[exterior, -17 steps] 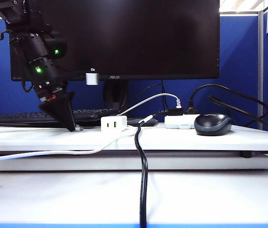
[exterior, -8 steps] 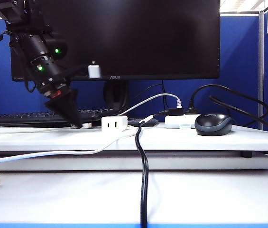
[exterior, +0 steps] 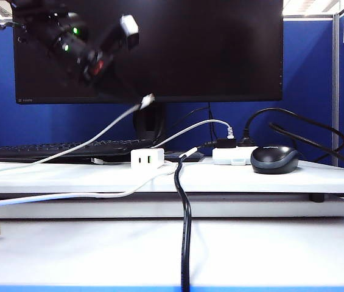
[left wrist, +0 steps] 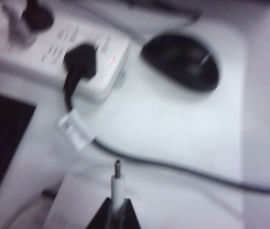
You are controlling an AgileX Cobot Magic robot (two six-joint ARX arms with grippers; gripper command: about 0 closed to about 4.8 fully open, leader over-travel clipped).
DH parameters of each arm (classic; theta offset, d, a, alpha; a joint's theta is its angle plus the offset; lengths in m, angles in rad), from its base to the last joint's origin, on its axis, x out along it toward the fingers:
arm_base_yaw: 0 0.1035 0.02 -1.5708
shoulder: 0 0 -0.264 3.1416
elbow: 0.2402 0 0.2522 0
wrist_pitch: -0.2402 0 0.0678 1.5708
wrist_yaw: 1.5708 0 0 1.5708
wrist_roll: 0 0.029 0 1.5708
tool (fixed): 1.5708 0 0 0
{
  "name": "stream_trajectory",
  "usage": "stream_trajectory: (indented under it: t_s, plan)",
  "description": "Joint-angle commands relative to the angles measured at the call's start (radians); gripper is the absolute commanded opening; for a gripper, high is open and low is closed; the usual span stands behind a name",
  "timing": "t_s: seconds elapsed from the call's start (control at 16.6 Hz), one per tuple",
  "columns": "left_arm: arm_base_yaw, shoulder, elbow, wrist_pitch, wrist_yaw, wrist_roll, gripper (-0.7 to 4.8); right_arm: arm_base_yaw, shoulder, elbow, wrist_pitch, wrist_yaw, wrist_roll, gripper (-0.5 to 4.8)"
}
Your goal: Pick up the Type-C charging cable and the charging base, insert one end of the Type-C charger into the corresponding slot on the base, and finally place the plugged-in charger back on the table.
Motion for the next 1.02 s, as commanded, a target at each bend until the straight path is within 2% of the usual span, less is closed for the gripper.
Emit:
stream_trajectory:
  t_s: [0.06,0.12,0.24,0.42,0.54,0.6,0.78,0.9,1.02]
  plan:
    - [0.0,-0.017,0.006,0.022,0.163,-0.072,-0.07,0.0,0.016,0.006,0.014,-0.066,-0.003,-0.01]
    - [0.0,-0.023,0.006,0.021,0.256,-0.081,-0.06,0.001,0.034,0.007,0.014,-0.113,-0.002,-0.01]
    - [0.0,-0.036,0.006,0.027,0.332,-0.124,-0.06,0.002,0.071,0.013,0.013,-0.136,0.002,-0.01]
    - [0.001,-0.074,0.006,0.028,0.337,-0.138,-0.06,0.007,0.142,0.028,0.025,-0.136,0.001,-0.01]
    - [0.001,-0.122,0.006,0.03,0.294,-0.142,-0.07,0.051,0.214,0.077,0.02,-0.135,0.002,-0.01]
    - [0.001,-0.157,0.006,0.029,0.219,-0.143,-0.06,0.082,0.259,0.119,0.008,-0.127,0.036,-0.01]
    - [0.003,-0.26,0.006,0.029,0.156,-0.156,-0.06,0.153,0.385,0.251,-0.072,-0.105,0.174,-0.02]
    - [0.028,-0.334,0.006,0.029,0.13,-0.169,-0.06,0.164,0.467,0.319,-0.08,-0.142,0.326,-0.02]
    - [0.061,-0.388,0.006,0.026,0.114,-0.183,-0.06,0.164,0.523,0.346,-0.084,-0.129,0.436,-0.03]
